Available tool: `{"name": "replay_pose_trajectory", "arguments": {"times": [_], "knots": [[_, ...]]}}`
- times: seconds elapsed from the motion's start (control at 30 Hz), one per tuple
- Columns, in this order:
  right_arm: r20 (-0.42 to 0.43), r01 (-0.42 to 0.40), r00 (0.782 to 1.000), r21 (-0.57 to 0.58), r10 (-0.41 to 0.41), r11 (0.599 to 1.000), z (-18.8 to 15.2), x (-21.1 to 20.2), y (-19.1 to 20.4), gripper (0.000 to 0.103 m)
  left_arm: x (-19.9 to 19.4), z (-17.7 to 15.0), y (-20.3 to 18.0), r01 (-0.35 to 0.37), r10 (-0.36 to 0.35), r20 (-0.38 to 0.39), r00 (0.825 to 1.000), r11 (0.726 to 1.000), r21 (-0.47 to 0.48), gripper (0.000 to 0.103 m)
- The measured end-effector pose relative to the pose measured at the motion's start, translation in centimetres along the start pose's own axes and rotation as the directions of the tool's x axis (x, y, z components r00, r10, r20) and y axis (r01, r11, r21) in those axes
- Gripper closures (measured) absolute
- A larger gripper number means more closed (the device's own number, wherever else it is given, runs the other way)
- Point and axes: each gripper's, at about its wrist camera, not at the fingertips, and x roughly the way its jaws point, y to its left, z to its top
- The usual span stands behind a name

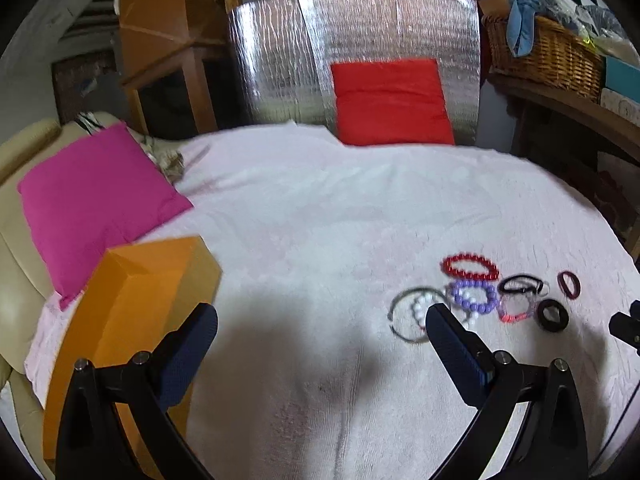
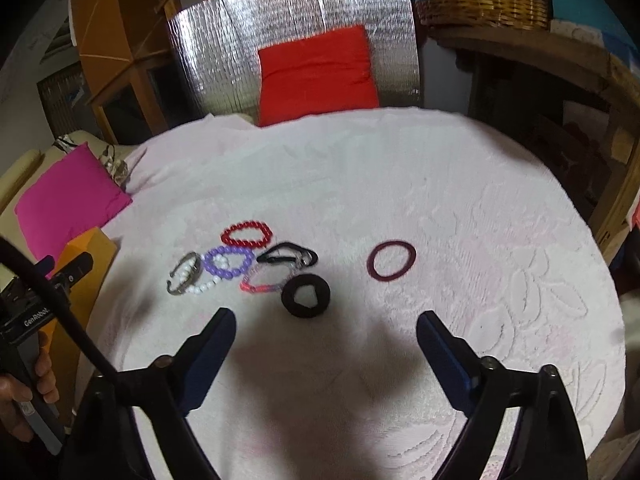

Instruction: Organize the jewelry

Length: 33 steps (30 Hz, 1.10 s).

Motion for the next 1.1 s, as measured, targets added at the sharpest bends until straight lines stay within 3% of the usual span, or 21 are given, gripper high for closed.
{"name": "replay_pose_trajectory", "arguments": {"times": [0.2, 0.4, 0.47, 0.6, 0.67, 0.77, 0.93, 1.1], "knots": [[-0.070, -0.011, 0.997, 0.019, 0.012, 1.000, -0.3, 2.3, -1.5, 0.023, 3.4, -0.8, 1.2, 0.103, -0.107, -0.150, 0.983, 0.994, -0.038, 0.000], [-0.094, -0.065, 0.993, 0.019, 0.067, 0.998, 0.8, 4.6, -0.6, 0.030, 5.2, -1.1, 1.0, 0.150, -0.156, -0.208, 0.966, 0.988, -0.042, 0.000], [-0.124, -0.078, 0.989, 0.002, 0.078, 0.997, 1.2, 6.1, 0.3, 0.043, 6.0, -1.1, 0.6, 0.169, -0.173, -0.231, 0.957, 0.985, -0.037, 0.000], [-0.178, -0.063, 0.982, 0.021, 0.065, 0.998, 1.2, 8.3, 0.8, 0.047, 7.3, -1.1, -0.5, 0.238, -0.241, -0.267, 0.933, 0.970, -0.044, 0.000], [-0.202, -0.047, 0.978, 0.026, 0.051, 0.999, 1.0, 9.2, 0.8, 0.061, 7.7, -1.1, -1.2, 0.270, -0.272, -0.272, 0.923, 0.962, -0.047, 0.000], [-0.189, -0.037, 0.981, 0.006, 0.038, 0.999, 0.7, 9.5, 1.0, 0.066, 8.1, -1.0, -2.6, 0.314, -0.312, -0.281, 0.908, 0.949, -0.041, 0.000], [-0.179, -0.049, 0.983, 0.018, 0.051, 0.999, 0.3, 9.4, 1.2, 0.072, 9.7, -1.0, -4.0, 0.311, -0.315, -0.311, 0.897, 0.948, -0.062, 0.000], [-0.185, -0.055, 0.981, 0.039, 0.062, 0.998, 0.3, 9.3, 1.1, 0.072, 11.3, -0.5, -4.6, 0.286, -0.293, -0.309, 0.905, 0.956, -0.070, 0.000]]}}
